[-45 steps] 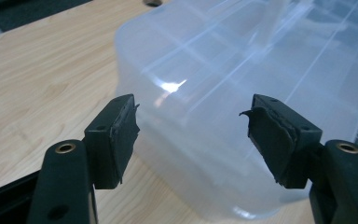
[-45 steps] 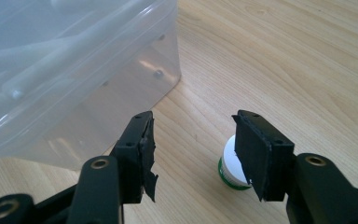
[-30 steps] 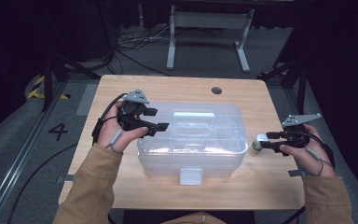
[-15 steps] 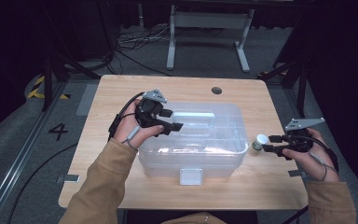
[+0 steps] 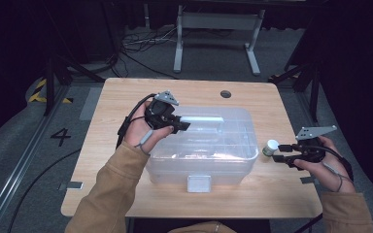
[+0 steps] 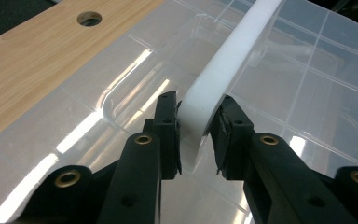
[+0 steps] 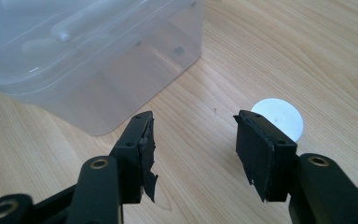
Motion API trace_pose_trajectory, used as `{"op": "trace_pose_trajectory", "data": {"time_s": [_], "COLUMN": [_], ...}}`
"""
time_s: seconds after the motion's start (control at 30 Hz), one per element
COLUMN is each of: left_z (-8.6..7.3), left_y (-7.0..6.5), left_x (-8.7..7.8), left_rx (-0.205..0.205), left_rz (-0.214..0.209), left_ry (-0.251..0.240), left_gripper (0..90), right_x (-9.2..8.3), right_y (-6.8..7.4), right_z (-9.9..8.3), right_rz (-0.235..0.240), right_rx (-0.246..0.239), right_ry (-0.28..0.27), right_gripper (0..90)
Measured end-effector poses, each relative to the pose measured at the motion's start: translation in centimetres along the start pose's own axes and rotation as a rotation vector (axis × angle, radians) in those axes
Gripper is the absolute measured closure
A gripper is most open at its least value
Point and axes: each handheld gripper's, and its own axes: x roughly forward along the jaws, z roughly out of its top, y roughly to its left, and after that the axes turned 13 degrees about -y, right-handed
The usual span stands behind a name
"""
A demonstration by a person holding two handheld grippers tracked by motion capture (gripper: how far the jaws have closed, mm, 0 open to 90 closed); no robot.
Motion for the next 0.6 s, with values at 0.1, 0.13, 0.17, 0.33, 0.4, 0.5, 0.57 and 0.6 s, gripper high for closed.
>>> {"op": "trace_pose_trajectory", "data": {"time_s": [0.1,0.13,0.17,0.33,0.4,0.5,0.57,0.6], "left_z": [0.4,0.5,0.6,1.2,1.4,2.0,2.3,2.4], "left_y": [0.0,0.0,0.0,0.4,0.7,0.9,1.2,1.3], "left_x": [0.1,0.1,0.1,-0.1,-0.1,-0.1,-0.1,-0.1], "left_rx": [-0.005,-0.005,-0.004,-0.015,-0.021,-0.024,-0.029,-0.037], "left_rz": [-0.002,-0.002,0.0,0.008,0.007,0.018,0.016,0.014], "left_ry": [0.027,0.035,0.041,0.03,0.03,0.036,0.04,0.04], "left_gripper": [73.5,73.4,73.5,73.8,73.9,73.9,73.8,73.8], "right_x": [-0.1,-0.1,-0.1,-0.1,-0.1,-0.1,-0.1,-0.1], "right_y": [0.2,0.2,0.2,0.4,0.5,0.6,0.6,0.6], "right_z": [0.0,0.0,0.0,0.0,0.0,0.0,0.1,0.1], "right_rz": [0.005,0.006,0.006,0.016,0.017,0.02,0.022,0.023], "right_rx": [0.0,-0.002,-0.003,-0.001,-0.002,0.0,0.001,-0.002], "right_ry": [0.001,0.001,0.0,-0.002,-0.002,-0.006,-0.01,-0.013], "right_gripper": [47.7,47.7,47.8,47.8,47.8,47.8,47.8,48.2]}}
